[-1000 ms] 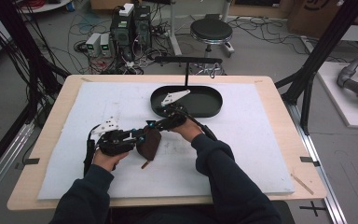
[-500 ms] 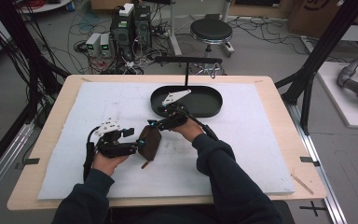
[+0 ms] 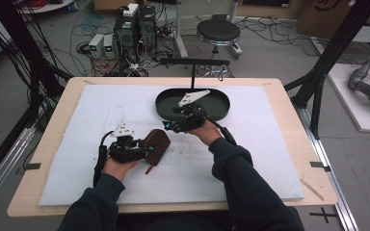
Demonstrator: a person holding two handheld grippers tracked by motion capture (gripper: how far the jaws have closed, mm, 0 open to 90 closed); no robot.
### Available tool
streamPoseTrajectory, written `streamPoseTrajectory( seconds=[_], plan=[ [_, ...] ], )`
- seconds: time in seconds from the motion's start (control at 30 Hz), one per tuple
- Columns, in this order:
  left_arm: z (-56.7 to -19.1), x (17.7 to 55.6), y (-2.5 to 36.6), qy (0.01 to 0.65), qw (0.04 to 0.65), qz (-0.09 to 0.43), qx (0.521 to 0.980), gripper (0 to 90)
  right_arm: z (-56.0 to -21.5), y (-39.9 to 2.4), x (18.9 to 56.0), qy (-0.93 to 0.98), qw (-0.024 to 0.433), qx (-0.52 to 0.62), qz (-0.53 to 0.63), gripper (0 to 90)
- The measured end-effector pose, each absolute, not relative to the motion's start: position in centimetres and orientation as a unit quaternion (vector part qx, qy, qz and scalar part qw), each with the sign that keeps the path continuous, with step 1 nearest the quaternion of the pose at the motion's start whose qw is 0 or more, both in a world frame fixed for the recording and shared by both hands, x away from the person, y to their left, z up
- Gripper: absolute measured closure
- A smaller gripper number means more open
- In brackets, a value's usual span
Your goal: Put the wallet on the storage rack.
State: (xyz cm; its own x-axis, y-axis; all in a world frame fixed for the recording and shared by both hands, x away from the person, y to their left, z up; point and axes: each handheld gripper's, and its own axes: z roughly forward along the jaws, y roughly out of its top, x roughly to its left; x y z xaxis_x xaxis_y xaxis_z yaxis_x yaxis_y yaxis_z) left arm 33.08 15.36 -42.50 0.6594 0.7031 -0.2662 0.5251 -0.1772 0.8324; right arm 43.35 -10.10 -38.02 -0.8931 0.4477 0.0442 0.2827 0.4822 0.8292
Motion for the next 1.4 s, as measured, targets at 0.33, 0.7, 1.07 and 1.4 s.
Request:
streamPoseTrajectory(
  seconds=[0.33, 0.7, 1.07, 1.4],
  plan=[
    [-40.3, 34.2, 17.4, 0.382, 0.539, 0.125, 0.74, 66.1, -36.4, -20.7, 40.5, 0.824, 0.153, 0.26, 0.481, 26.2],
    [-35.8, 39.7, 15.6, 0.337, 0.583, 0.105, 0.732, 65.8, -37.1, -31.4, 37.9, 0.791, 0.246, 0.329, 0.453, 22.8],
    [-33.7, 46.3, 11.2, 0.315, 0.569, 0.111, 0.751, 65.4, -37.5, -33.8, 38.0, 0.772, 0.271, 0.362, 0.447, 22.8],
    [-35.4, 50.7, 7.5, 0.331, 0.563, 0.081, 0.753, 65.3, -37.9, -34.2, 38.0, 0.774, 0.276, 0.364, 0.438, 22.8]
  ],
)
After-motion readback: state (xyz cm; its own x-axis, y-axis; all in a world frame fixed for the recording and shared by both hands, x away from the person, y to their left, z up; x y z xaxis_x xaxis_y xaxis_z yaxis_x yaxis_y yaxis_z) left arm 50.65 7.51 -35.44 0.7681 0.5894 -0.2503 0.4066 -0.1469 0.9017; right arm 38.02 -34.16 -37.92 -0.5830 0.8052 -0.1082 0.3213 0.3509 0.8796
